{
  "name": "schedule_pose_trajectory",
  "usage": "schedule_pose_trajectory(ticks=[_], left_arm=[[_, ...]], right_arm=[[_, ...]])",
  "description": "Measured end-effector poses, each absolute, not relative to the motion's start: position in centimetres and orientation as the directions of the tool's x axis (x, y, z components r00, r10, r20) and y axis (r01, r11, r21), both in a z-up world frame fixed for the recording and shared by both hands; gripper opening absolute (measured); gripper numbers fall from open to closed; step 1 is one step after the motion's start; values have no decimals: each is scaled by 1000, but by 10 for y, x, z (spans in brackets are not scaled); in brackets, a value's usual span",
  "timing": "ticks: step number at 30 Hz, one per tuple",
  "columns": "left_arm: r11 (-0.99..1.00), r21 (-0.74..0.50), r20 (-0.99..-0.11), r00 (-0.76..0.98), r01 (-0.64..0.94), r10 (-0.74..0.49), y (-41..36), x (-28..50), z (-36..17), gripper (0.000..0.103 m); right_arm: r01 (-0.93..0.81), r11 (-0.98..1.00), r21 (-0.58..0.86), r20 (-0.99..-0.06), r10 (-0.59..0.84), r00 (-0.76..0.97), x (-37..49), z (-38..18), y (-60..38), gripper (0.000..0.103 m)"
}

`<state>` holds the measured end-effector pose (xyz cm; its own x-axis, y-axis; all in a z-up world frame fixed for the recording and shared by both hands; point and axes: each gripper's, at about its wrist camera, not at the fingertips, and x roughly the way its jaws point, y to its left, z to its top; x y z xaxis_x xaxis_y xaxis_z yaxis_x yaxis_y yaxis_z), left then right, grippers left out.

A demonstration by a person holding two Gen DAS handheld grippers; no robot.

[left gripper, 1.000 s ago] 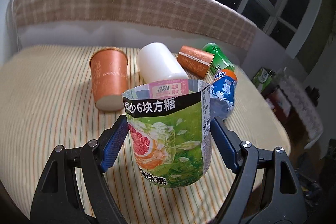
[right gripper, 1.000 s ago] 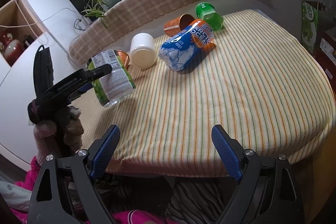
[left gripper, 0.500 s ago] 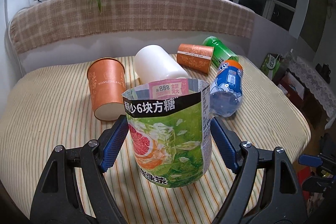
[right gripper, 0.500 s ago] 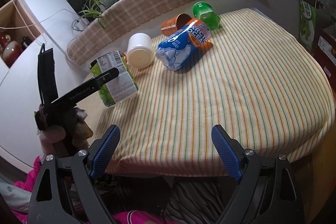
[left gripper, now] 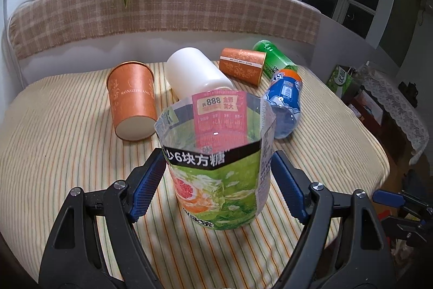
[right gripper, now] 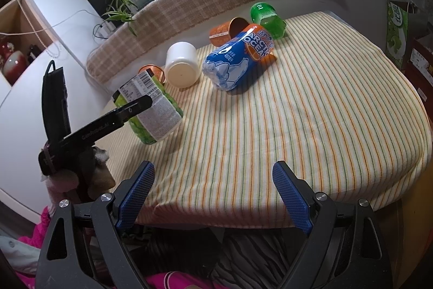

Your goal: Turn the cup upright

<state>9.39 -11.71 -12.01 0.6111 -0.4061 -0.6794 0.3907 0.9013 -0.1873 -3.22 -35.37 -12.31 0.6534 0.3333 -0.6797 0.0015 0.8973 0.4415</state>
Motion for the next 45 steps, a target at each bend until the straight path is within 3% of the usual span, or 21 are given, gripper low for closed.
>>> schedule_pose_trajectory(ticks=[25, 36, 39, 45], left_arm=[[878, -277, -731, 507, 391, -457, -96, 55, -132, 86], [949, -134, -522, 794, 285, -312, -61, 10, -52, 86], [961, -106, -459, 844, 257, -277, -55, 1, -35, 86], [974, -77, -355, 907, 214, -227, -43, -18, -13, 102]], right_arm=[[-60, 914, 400, -637, 325, 699, -35, -102, -338, 89], [-80, 967, 240, -497, 194, 846, -38, -54, -316, 89], [-57, 976, 209, -461, 149, 875, -39, -47, -314, 95], [18, 992, 121, -367, 28, 930, -46, -35, -309, 102]])
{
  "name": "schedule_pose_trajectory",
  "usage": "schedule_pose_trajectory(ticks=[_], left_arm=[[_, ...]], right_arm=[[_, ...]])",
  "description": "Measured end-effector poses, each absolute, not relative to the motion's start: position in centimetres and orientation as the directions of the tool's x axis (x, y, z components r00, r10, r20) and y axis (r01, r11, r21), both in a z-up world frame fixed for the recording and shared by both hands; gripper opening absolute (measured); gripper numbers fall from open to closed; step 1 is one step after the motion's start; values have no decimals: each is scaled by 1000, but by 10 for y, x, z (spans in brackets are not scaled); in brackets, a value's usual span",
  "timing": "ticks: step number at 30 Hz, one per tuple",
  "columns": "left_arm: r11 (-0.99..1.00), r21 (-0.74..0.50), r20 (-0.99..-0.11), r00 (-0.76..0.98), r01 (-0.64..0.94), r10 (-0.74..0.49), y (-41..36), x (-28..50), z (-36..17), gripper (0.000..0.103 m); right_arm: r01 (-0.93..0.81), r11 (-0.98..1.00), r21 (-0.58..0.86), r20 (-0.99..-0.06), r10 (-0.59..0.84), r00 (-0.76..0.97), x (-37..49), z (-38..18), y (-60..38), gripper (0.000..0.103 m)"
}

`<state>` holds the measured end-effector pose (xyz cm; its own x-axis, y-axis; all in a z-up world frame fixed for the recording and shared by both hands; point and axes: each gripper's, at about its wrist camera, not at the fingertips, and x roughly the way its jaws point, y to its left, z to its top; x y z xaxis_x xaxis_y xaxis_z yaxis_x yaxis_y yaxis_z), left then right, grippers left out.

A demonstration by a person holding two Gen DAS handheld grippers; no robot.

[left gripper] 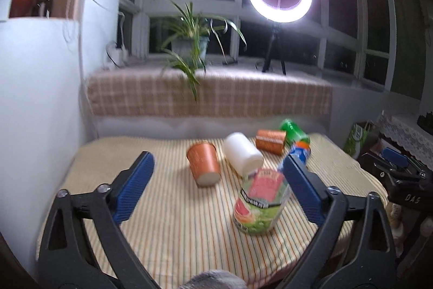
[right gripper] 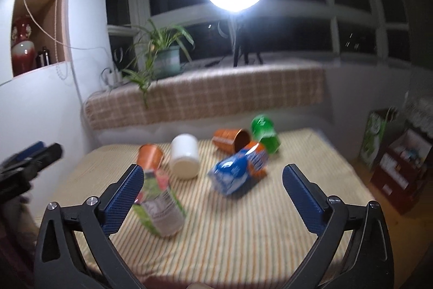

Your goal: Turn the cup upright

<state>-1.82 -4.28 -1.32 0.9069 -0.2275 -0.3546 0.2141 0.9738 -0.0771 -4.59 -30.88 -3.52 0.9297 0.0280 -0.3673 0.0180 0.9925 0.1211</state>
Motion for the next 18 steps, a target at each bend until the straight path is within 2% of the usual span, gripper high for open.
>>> schedule_pose_trajectory(ticks=[7, 18], left_arm=[[983, -66, -316, 931, 172, -184, -37, -27, -4, 103], [988, -64, -317, 936, 140, -153, -33, -32, -4, 103]], right_arm=[[61, 996, 59, -319, -40, 947, -47, -32, -301, 102], [67, 995, 69, -324, -41, 945, -46, -33, -303, 102]])
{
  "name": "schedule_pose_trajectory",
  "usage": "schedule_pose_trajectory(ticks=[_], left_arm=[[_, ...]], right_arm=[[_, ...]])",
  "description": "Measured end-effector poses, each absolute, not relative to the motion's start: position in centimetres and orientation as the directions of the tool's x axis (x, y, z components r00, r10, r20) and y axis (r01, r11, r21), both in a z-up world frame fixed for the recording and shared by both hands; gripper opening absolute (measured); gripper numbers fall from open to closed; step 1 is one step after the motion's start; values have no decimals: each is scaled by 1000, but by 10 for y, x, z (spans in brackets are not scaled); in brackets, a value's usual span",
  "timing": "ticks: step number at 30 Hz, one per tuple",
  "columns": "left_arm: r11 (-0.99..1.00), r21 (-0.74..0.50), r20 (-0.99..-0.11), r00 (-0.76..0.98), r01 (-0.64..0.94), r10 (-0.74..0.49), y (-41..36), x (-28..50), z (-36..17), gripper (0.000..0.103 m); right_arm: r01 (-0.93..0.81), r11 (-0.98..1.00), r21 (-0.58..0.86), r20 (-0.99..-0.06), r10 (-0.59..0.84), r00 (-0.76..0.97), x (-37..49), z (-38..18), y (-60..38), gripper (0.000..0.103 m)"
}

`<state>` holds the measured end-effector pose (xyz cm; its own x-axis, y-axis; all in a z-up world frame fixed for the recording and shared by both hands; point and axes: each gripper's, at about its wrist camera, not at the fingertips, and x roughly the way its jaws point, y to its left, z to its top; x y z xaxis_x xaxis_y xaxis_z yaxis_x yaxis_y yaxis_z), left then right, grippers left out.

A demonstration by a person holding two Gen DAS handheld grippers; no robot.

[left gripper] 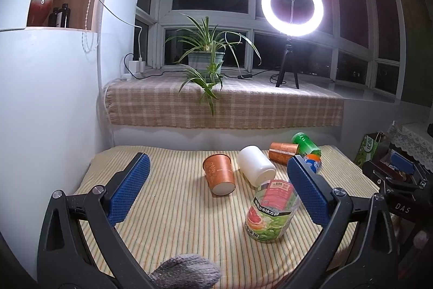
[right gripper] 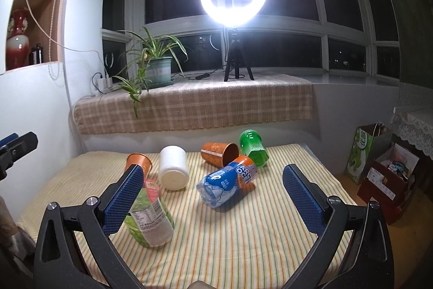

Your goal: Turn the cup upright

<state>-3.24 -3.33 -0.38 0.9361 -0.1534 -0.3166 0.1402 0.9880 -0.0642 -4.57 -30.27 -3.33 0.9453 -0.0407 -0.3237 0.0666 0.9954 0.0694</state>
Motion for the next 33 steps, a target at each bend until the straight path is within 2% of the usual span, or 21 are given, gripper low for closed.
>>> schedule_pose_trajectory(ticks=[33], left_arm=[[989, -59, -322, 935, 137, -149, -30, -30, -5, 103]], right_arm=[[57, 995, 79, -368, -24, 929, -36, -45, -300, 102]])
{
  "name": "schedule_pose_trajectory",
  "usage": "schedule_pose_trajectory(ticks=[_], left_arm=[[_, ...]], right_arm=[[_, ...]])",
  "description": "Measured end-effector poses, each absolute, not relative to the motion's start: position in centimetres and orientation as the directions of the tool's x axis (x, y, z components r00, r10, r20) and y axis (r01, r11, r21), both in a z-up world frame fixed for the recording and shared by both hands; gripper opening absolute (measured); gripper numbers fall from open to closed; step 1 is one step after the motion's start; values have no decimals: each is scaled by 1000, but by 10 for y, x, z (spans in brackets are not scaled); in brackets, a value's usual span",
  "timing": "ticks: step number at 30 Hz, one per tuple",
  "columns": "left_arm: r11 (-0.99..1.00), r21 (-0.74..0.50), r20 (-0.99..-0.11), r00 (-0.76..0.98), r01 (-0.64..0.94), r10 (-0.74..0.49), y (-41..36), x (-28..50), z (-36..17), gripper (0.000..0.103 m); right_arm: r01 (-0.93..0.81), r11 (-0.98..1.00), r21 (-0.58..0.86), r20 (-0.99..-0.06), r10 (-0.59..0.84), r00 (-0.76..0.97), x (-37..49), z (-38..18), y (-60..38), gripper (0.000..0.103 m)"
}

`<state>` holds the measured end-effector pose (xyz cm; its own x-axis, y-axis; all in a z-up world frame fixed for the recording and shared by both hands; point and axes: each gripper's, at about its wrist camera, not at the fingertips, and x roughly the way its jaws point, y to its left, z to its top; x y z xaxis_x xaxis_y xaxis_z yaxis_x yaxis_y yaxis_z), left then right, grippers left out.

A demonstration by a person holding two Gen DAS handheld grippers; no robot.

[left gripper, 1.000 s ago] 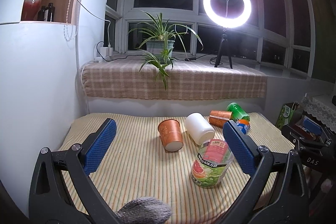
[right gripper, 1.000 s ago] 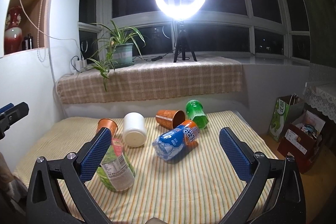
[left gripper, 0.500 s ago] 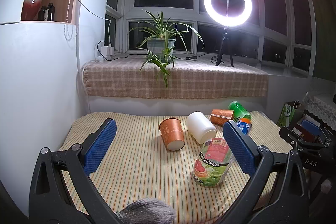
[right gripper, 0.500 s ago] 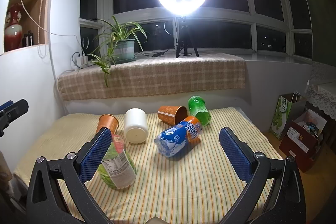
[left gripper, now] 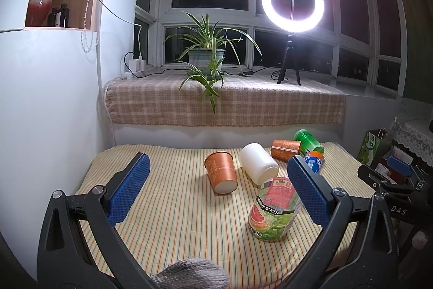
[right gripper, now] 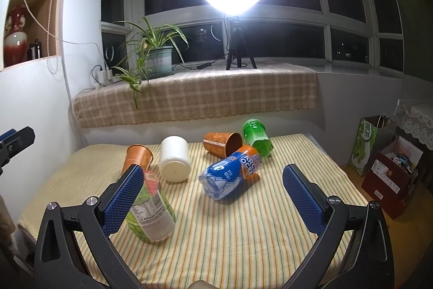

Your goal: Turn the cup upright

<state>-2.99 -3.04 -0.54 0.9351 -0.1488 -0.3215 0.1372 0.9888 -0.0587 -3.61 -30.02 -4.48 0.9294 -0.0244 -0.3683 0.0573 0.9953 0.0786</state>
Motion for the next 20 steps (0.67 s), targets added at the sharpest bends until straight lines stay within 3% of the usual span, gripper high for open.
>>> schedule_pose_trajectory(ticks=[20], left_arm=[[989, -57, -323, 935, 137, -149, -29, -29, -6, 103]], right_arm=[[54, 995, 88, -392, -15, 920, -30, -50, -298, 102]])
